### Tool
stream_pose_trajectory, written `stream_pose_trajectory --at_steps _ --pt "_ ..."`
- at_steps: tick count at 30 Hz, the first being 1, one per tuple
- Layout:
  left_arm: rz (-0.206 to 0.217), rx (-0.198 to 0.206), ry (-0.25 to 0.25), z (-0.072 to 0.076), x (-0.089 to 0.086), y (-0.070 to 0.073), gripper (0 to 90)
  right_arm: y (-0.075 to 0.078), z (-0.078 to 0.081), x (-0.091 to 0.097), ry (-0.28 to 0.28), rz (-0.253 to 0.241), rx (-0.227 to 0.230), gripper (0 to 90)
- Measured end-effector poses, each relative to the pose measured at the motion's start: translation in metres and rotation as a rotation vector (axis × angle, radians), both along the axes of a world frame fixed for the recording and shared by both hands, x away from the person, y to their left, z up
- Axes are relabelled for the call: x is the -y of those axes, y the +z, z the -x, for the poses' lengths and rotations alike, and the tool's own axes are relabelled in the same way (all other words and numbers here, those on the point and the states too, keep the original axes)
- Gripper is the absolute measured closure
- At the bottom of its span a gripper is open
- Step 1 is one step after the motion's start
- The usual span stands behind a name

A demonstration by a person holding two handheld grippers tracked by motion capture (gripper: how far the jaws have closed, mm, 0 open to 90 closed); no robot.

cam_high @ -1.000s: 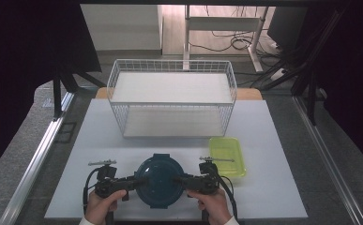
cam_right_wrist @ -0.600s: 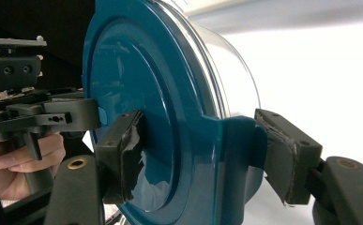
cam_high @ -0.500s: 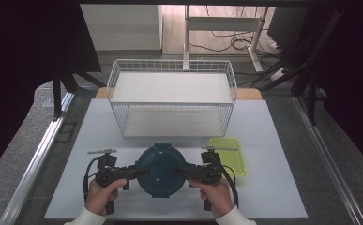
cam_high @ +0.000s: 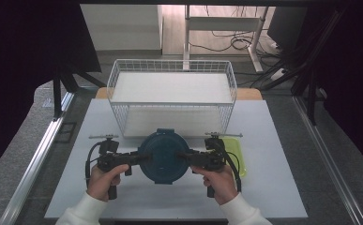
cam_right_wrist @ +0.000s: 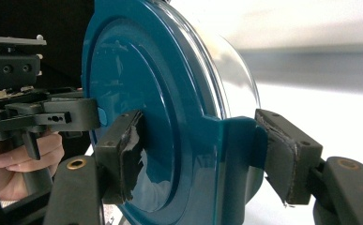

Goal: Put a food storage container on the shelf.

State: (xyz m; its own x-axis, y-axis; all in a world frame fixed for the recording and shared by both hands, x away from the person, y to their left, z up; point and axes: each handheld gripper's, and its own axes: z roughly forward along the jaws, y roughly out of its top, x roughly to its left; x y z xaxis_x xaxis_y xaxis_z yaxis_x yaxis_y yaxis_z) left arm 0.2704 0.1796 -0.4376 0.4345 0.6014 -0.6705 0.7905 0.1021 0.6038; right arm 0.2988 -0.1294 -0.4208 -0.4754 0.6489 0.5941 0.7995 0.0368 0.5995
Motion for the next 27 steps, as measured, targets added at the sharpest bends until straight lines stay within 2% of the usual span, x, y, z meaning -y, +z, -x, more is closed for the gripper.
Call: stream_pose_trajectory --at_steps 5,11,18,19,27 --pt "-0.003 0.034 -0.010 -0.010 0.001 0.018 40.2 0.018 -0.007 0.001 -0.005 -0.002 0.033 34.5" --pt "0.002 0.055 -0.009 -0.018 0.003 0.030 40.1 0.036 -0.017 0.002 -0.004 0.007 0.061 34.4" --pt "-0.008 0.079 -0.009 -0.027 0.003 0.047 40.1 0.049 -0.024 0.003 -0.006 -0.001 0.079 34.4" --pt "-0.011 0.087 -0.009 -0.030 0.003 0.053 40.1 0.053 -0.027 0.003 -0.005 -0.007 0.083 34.5" --pt "-0.007 0.106 -0.011 -0.040 0.005 0.069 40.2 0.071 -0.037 0.005 -0.003 -0.004 0.105 34.4"
